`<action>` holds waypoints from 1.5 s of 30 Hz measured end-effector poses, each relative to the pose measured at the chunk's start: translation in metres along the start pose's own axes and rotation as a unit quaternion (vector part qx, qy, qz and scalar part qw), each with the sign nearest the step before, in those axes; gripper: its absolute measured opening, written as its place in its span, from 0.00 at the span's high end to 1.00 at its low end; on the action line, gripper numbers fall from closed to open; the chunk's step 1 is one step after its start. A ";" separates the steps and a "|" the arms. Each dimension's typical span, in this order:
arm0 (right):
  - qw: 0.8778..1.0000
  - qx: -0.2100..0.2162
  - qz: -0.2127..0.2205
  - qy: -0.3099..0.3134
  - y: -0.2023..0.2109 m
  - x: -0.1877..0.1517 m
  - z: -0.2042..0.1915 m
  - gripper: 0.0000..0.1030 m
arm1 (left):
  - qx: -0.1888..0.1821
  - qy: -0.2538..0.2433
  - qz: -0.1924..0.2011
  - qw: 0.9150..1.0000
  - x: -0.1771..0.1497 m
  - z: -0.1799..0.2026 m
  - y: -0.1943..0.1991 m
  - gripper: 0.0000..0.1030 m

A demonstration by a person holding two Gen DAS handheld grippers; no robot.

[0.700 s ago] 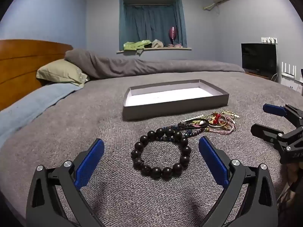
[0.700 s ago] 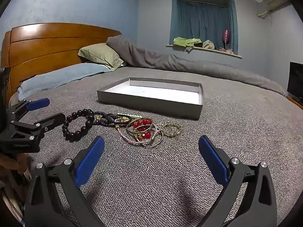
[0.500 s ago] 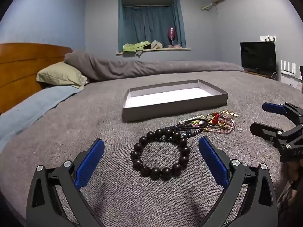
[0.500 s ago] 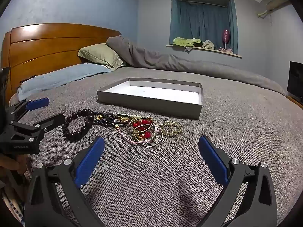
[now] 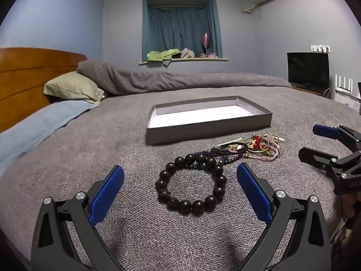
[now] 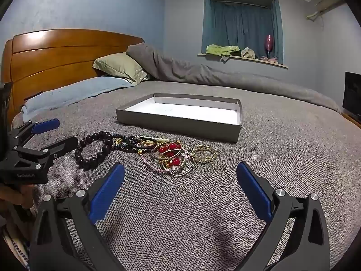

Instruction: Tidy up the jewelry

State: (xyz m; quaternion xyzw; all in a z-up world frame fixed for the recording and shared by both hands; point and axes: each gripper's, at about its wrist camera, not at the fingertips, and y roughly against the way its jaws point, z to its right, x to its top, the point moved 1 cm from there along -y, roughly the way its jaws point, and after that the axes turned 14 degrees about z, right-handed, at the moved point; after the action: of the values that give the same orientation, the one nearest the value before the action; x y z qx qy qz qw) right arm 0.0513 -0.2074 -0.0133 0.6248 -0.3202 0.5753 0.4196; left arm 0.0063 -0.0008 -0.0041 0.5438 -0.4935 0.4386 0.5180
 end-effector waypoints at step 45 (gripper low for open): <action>1.000 0.001 -0.003 -0.001 -0.002 0.000 -0.002 0.04 | 0.000 -0.004 -0.007 1.000 -0.004 0.007 -0.002 0.04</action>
State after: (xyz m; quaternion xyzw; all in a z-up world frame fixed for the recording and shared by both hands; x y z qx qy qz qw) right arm 0.0516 -0.2047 -0.0134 0.6267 -0.3187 0.5736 0.4204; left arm 0.0080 -0.0072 -0.0088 0.5486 -0.4918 0.4332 0.5191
